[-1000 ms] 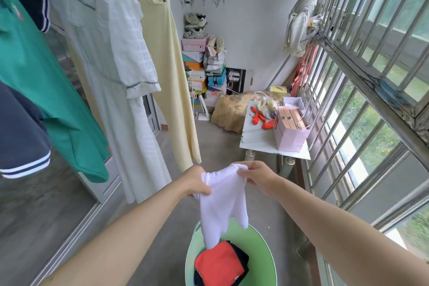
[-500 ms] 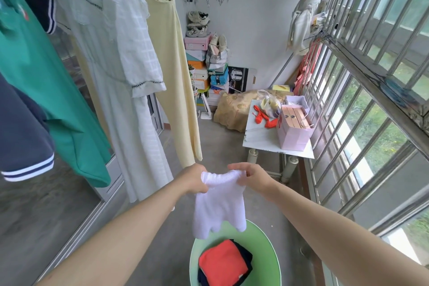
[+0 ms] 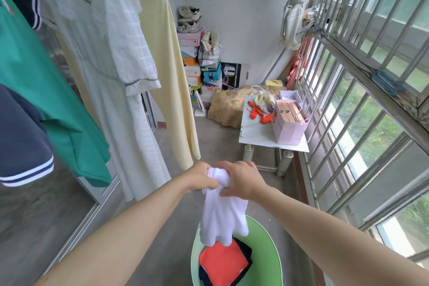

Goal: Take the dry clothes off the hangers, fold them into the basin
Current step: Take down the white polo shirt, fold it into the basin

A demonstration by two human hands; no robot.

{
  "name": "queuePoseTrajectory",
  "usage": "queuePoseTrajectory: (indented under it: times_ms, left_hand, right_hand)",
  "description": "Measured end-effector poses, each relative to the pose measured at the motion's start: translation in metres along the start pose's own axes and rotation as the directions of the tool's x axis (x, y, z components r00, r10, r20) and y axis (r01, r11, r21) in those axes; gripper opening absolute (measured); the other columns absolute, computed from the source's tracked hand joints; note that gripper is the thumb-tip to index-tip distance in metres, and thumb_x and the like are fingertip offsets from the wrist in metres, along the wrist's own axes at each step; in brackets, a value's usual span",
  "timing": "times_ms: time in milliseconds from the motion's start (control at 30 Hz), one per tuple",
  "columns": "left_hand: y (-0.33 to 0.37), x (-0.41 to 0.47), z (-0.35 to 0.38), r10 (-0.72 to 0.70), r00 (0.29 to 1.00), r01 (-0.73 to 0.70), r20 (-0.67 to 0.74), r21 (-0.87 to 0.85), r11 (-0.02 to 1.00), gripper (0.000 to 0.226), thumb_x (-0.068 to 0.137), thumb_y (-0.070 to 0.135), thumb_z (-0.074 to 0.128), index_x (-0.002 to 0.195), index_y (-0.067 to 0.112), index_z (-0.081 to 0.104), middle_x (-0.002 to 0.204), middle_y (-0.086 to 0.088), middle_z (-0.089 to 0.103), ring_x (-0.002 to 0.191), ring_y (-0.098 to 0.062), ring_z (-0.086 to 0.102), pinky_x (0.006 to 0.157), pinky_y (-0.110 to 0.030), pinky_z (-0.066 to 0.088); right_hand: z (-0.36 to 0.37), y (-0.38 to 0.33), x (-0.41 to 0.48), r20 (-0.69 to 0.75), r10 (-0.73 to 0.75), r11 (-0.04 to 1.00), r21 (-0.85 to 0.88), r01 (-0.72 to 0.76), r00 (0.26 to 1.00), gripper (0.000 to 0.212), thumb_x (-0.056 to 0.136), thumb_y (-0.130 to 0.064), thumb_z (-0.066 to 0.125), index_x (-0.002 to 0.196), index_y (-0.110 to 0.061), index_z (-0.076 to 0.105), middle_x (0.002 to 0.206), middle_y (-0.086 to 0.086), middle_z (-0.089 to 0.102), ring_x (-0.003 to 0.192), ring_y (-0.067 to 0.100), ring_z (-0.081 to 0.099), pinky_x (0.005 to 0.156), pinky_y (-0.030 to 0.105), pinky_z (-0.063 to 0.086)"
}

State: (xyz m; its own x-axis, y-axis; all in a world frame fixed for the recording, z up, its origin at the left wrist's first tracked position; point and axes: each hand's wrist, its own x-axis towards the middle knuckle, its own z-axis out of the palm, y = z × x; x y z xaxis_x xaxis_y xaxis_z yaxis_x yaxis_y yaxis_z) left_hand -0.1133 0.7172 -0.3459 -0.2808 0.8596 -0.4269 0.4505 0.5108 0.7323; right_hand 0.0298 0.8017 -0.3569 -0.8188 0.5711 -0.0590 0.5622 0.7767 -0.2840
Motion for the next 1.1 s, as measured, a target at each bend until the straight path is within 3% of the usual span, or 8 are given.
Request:
queuePoseTrajectory:
  times_ms: [133,267,400,500,667,833,1000,1100]
  left_hand:
    - [-0.003,0.001,-0.001,0.036,0.998,-0.037,0.042,0.030,0.999,0.034,0.053,0.021,0.056,0.087,0.022,0.055,0.083,-0.002,0.051,0.071,-0.020,0.047,0.061,-0.029,0.037]
    - [-0.011,0.003,-0.006,0.097,0.995,-0.097,0.032,0.003,0.995,0.049,0.053,0.025,0.058,0.101,0.035,0.051,0.108,0.000,0.058,0.097,-0.020,0.059,0.076,-0.035,0.051]
    - [-0.013,0.001,-0.005,0.161,0.983,-0.160,0.086,-0.022,0.987,0.048,0.058,0.022,0.057,0.105,0.031,0.051,0.108,0.000,0.057,0.092,-0.016,0.057,0.075,-0.031,0.049]
    - [-0.013,0.004,-0.001,0.224,0.973,-0.219,0.046,-0.101,0.970,0.049,0.070,0.014,0.059,0.117,0.024,0.049,0.098,0.000,0.056,0.082,-0.012,0.052,0.070,-0.021,0.043]
    - [-0.010,0.010,0.007,0.268,0.962,-0.272,-0.051,-0.260,0.926,0.043,0.086,0.009,0.061,0.126,0.019,0.047,0.077,0.002,0.052,0.068,-0.010,0.046,0.063,-0.018,0.036]
    - [-0.020,0.013,0.016,0.224,0.970,-0.194,0.096,-0.253,0.948,0.063,0.070,0.026,0.079,0.124,0.028,0.046,0.111,-0.003,0.063,0.099,-0.015,0.062,0.080,-0.021,0.048]
    - [-0.036,0.017,0.035,0.220,0.960,-0.194,0.174,-0.153,0.969,0.051,0.070,0.019,0.075,0.114,0.011,0.050,0.094,-0.004,0.062,0.081,-0.013,0.055,0.074,-0.024,0.045]
    - [-0.037,0.024,0.037,0.251,0.963,-0.237,0.096,-0.133,0.962,0.023,0.076,0.006,0.068,0.091,0.016,0.055,0.087,-0.001,0.060,0.080,-0.014,0.054,0.071,-0.023,0.042]
  right_hand:
    - [-0.005,0.000,-0.003,0.055,0.063,0.996,-0.059,-0.060,0.996,0.032,0.070,-0.048,0.071,0.085,-0.028,0.052,0.078,-0.006,0.058,0.079,0.023,0.054,0.080,0.032,0.035]
    - [0.000,0.004,-0.006,0.171,0.166,0.979,0.092,-0.183,0.971,0.040,0.076,-0.044,0.070,0.062,-0.023,0.039,0.063,-0.006,0.044,0.070,0.022,0.046,0.057,0.031,0.033]
    - [0.006,0.008,-0.006,0.257,0.185,0.932,0.261,-0.252,0.949,0.036,0.076,-0.039,0.074,0.076,-0.007,0.056,0.073,0.001,0.050,0.070,0.019,0.044,0.059,0.030,0.032]
    - [0.001,0.011,-0.013,0.324,0.191,0.843,0.429,-0.324,0.926,0.025,0.082,-0.031,0.071,0.071,-0.014,0.057,0.071,-0.004,0.052,0.067,0.014,0.047,0.060,0.023,0.035]
    - [0.005,0.022,-0.029,0.444,0.265,0.491,0.702,-0.516,0.856,0.039,0.079,-0.037,0.071,0.110,-0.013,0.067,0.109,0.008,0.071,0.101,0.024,0.067,0.096,0.042,0.050]
    - [0.008,0.036,-0.043,0.498,0.263,0.219,0.804,-0.553,0.827,0.054,0.069,-0.040,0.067,0.115,-0.012,0.064,0.111,0.010,0.071,0.104,0.028,0.067,0.093,0.042,0.052]
    - [0.004,0.053,-0.057,0.580,0.277,0.040,0.789,-0.613,0.766,0.024,0.091,-0.028,0.059,0.106,-0.010,0.065,0.096,0.007,0.075,0.088,0.023,0.070,0.077,0.033,0.055]
    - [0.009,0.063,-0.061,0.600,0.291,0.068,0.764,-0.641,0.745,0.034,0.087,-0.032,0.064,0.113,-0.009,0.062,0.104,0.009,0.073,0.099,0.026,0.068,0.093,0.040,0.051]
